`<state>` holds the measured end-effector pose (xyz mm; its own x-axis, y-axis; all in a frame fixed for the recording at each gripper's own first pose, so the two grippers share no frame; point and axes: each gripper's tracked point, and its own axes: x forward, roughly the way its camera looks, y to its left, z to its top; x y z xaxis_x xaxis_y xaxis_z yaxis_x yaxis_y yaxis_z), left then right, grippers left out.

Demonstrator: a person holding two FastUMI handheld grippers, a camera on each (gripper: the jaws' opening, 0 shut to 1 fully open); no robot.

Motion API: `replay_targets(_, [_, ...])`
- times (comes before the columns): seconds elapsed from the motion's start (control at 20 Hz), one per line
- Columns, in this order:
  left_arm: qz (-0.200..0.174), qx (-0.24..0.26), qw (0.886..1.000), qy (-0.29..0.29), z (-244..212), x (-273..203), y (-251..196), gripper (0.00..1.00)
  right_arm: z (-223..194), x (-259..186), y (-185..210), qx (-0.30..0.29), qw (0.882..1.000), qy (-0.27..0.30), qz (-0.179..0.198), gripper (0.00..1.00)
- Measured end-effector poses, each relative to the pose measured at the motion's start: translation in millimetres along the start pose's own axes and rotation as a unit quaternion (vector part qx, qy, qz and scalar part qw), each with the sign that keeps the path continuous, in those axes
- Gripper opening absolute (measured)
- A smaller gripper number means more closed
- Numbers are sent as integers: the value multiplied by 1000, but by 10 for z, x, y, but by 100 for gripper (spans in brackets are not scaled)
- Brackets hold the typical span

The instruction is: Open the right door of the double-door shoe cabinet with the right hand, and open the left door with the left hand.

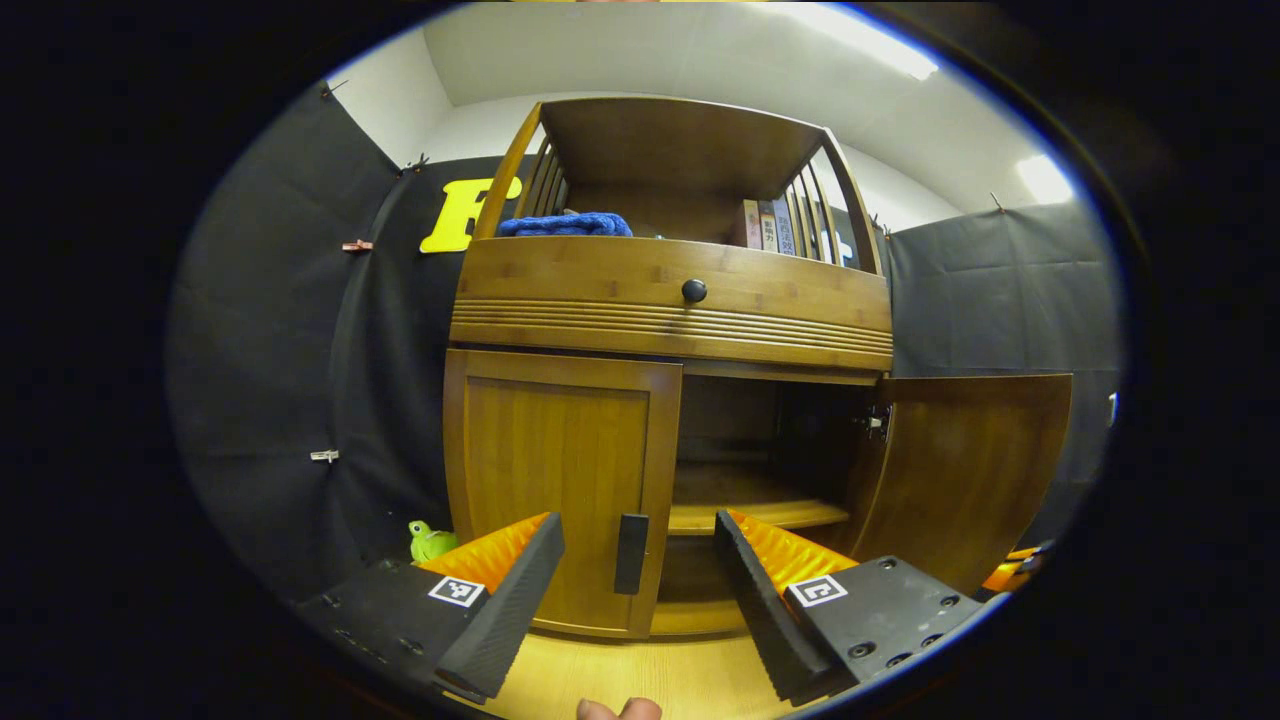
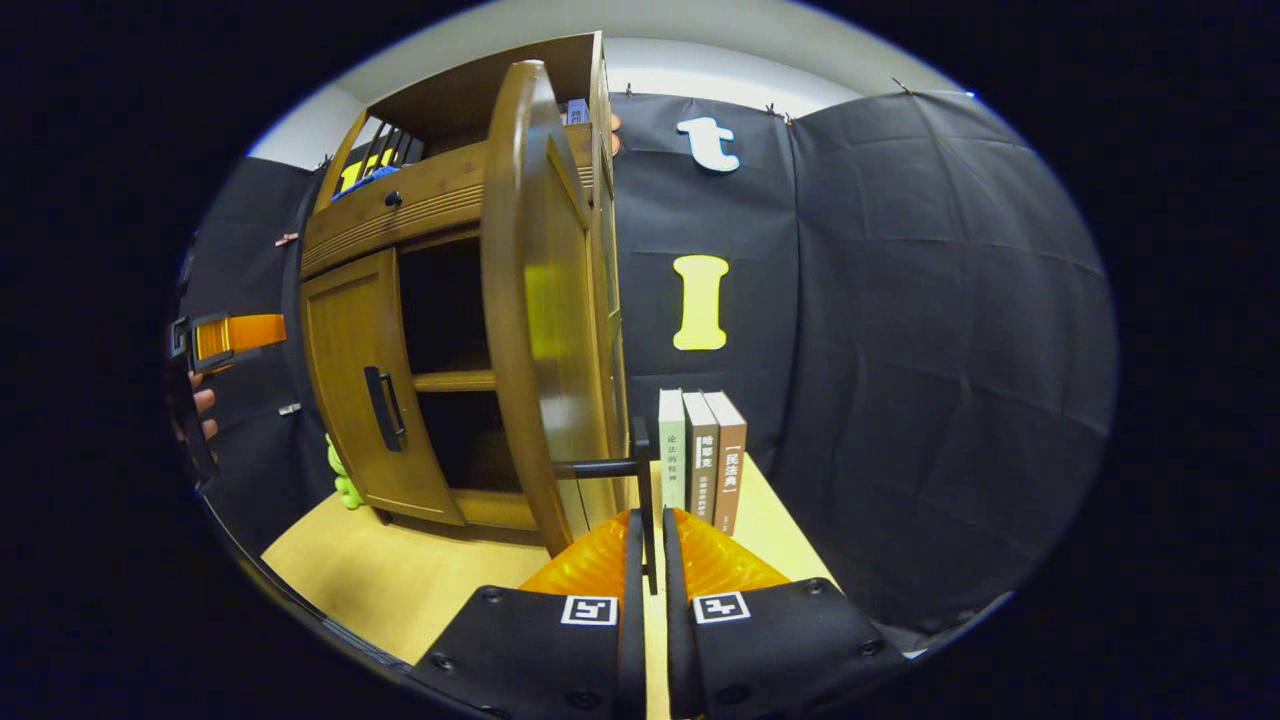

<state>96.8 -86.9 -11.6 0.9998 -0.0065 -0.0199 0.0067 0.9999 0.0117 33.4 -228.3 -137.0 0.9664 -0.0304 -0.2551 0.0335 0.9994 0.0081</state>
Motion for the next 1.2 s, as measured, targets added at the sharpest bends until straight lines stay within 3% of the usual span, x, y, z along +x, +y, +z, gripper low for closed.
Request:
replay_targets(0.15, [-7,7,1000,2,-74,70,-59,94,87,-56,-106,0,1000,-14,-22,13])
replay_targets(0.3, [-12,14,1000,6,-143,127,-100,92,85,-108,-121,6,1000,-12,-19,13])
replay_targets(0.4, [-16,18,1000,5,-172,170,-117,95,126,-135,-161,3,999,-18,-32,23])
replay_targets(0.45, [-17,16,1000,6,-210,204,-124,92,160,-163,-212,1,999,-23,-46,19])
replay_targets(0.65, [-15,7,1000,17,-356,390,-87,95,486,-380,-392,2,993,-62,-98,72])
replay_targets(0.75, [-13,11,1000,17,-411,507,-63,95,690,-527,-279,21,992,-87,-87,99])
replay_targets(0.85, [-10,15,1000,17,-478,637,-23,94,758,-584,-146,24,992,-95,-78,98])
replay_targets(1.0, [-10,17,1000,20,-605,847,24,92,757,-639,266,57,995,-81,-28,98])
replay_targets(1.2, [-7,21,1000,22,-784,1168,86,95,691,-572,544,43,996,-72,-11,98])
